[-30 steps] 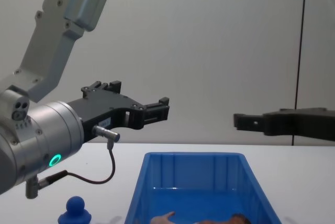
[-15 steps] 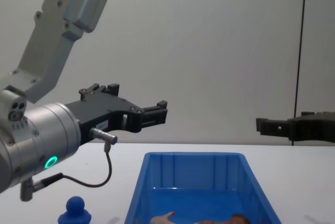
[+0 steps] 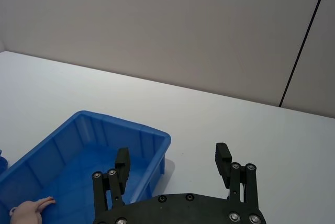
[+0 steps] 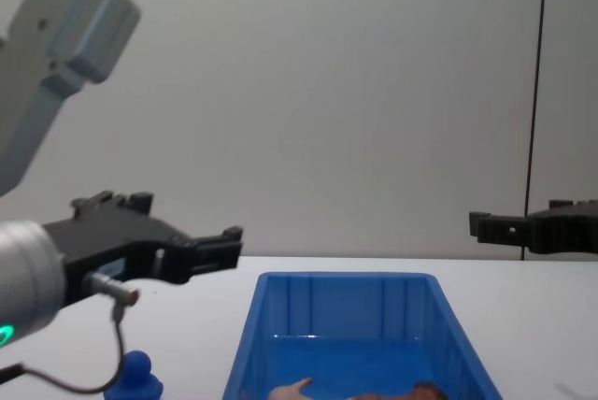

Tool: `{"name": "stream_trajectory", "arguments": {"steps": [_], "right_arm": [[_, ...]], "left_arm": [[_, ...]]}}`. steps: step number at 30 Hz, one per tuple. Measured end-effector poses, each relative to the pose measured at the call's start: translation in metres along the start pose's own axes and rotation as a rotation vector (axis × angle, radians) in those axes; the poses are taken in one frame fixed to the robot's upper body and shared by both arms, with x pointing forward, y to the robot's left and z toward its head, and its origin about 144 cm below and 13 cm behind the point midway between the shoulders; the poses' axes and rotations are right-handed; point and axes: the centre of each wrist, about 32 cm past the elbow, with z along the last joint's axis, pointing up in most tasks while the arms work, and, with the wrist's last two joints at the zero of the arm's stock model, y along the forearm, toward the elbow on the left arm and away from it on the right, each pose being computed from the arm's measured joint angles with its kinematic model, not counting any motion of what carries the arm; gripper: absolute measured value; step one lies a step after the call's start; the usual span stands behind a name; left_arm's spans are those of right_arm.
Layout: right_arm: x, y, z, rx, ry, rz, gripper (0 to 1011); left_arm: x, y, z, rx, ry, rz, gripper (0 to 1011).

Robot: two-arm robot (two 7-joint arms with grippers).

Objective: Pick up the two dolls from the table and place them into the box.

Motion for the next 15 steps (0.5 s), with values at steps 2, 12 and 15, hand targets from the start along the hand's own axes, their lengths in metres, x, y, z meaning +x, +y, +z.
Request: {"name": "stream_trajectory", "arguments": {"steps": [2,12,15], "right_arm": [[0.001,0.000,0.000,0.000,-0.001,-0.001,1001],[0.002,-0.001,-0.001,0.001,-0.002,-0.002,1001],[0.003,-0.001,-0.001,0.000,-0.002,-0.002,1001]], "left_arm": [[0.001,0.006,-0.002,0.013,0.005,0.007,1001],[0.008,0.022,-0.016,0.053,0.038,0.019,1001],[0.013,0.024,-0.023,0.064,0.046,0.013,1001]]}}
